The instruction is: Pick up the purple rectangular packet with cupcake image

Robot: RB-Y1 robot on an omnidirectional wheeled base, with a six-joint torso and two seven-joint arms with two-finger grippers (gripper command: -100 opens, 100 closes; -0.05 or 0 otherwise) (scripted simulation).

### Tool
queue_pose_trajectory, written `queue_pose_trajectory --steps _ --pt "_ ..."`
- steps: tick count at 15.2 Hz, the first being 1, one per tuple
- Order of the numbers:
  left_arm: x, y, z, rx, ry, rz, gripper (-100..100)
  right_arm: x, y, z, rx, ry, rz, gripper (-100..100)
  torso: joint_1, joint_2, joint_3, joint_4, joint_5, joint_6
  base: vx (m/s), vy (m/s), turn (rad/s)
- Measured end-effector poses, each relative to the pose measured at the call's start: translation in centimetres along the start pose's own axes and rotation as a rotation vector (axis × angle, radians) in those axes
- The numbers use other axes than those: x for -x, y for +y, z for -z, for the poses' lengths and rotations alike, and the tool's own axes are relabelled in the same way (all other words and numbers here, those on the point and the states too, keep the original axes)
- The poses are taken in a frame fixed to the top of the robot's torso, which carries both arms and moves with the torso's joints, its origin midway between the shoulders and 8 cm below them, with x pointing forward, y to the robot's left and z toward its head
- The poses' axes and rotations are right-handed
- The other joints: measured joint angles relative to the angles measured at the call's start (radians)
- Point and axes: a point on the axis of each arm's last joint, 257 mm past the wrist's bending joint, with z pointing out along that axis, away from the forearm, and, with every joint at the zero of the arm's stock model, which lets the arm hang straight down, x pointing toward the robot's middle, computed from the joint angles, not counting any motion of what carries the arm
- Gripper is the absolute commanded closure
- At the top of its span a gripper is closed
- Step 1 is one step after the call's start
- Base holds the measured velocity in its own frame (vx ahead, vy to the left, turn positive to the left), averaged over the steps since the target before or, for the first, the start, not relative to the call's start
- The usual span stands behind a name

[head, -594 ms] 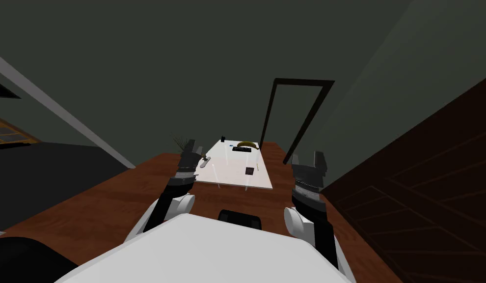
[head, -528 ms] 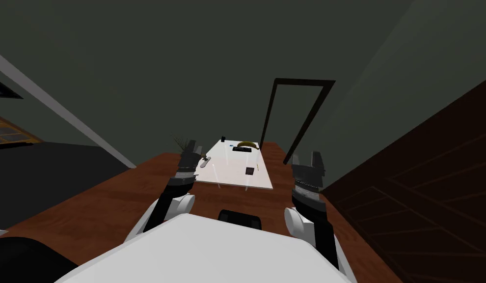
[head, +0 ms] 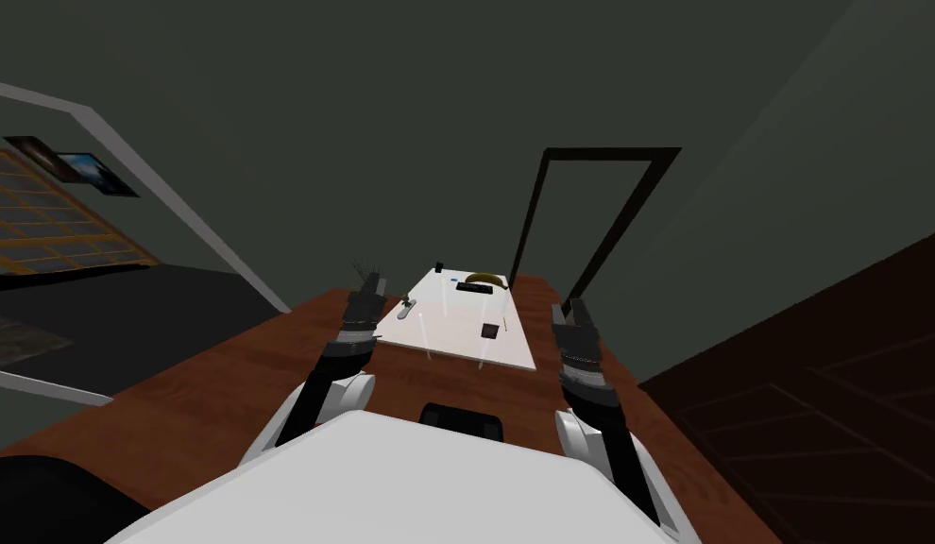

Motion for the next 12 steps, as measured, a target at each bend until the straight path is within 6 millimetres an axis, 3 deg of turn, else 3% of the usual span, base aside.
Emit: queue_pose_trajectory --steps 12 --pt "0.0 0.0 0.0 0.000 0.000 0.000 0 -2.7 -8.3 5.4 -0.151 0.297 0.259 -100 0.002 -0.001 0.000 0.000 0.000 -0.001 0.009 0.069 0.212"
